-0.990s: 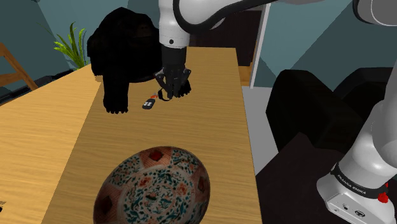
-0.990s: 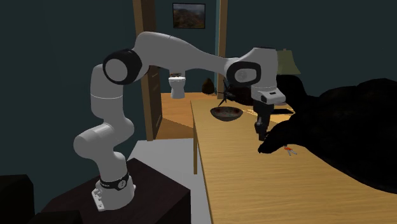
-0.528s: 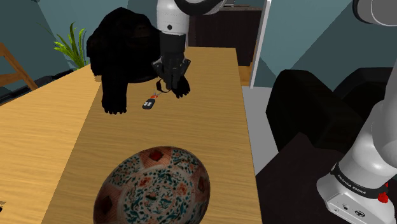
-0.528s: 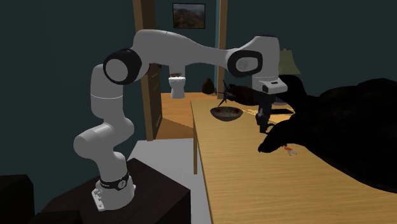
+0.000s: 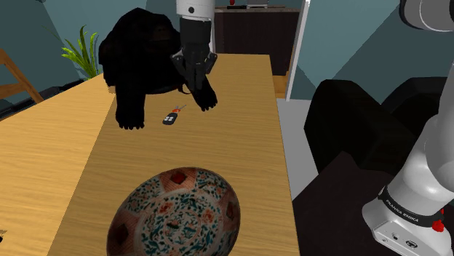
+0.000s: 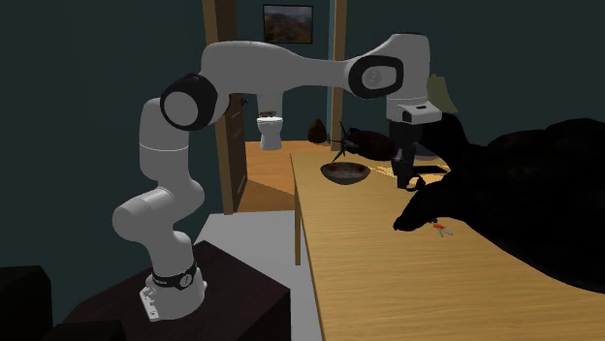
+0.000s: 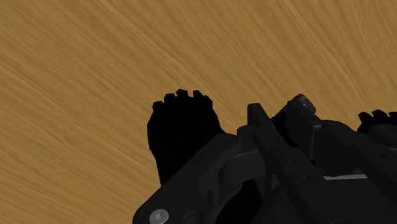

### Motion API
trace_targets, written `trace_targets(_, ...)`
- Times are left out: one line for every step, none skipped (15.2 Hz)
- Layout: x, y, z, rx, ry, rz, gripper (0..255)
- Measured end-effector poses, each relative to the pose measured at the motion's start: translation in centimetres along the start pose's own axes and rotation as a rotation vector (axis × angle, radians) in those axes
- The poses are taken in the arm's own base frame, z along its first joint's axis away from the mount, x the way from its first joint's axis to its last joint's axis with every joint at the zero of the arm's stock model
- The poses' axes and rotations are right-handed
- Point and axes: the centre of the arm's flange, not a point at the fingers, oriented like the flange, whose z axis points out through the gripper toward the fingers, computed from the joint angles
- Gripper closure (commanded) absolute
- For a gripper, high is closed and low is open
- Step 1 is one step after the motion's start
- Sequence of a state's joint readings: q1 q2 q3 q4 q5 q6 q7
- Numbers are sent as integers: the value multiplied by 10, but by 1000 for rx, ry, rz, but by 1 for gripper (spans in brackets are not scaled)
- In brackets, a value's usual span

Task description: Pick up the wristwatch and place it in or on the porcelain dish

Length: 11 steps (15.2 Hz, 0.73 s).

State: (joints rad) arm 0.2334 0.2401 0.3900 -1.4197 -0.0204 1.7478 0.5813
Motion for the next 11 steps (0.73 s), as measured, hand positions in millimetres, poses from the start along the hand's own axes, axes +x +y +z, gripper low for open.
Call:
trace_targets(2,-1,-4,-3,-4,0,255)
trace_targets(1,0,-9,-3,-3,2,255)
trace_targets(-3,-4,-12,-3,-2,3,255)
trace_targets(-11,-10,-13,-3,-2,4,255)
trace_targets(-18,-18,-14,-4,-2,3,255)
trace_targets(-28,-25,-14,0,2,2,255)
trace_targets(-42,-34,-16,5,8,-1,255)
trace_targets(-51,-43,-18,7,11,-3,255)
trace_targets(-60,-51,-17,9,12,-3,255)
trace_targets(-72,-58,-18,9,13,-3,255)
trace_targets(-83,-68,-19,9,13,-4,255)
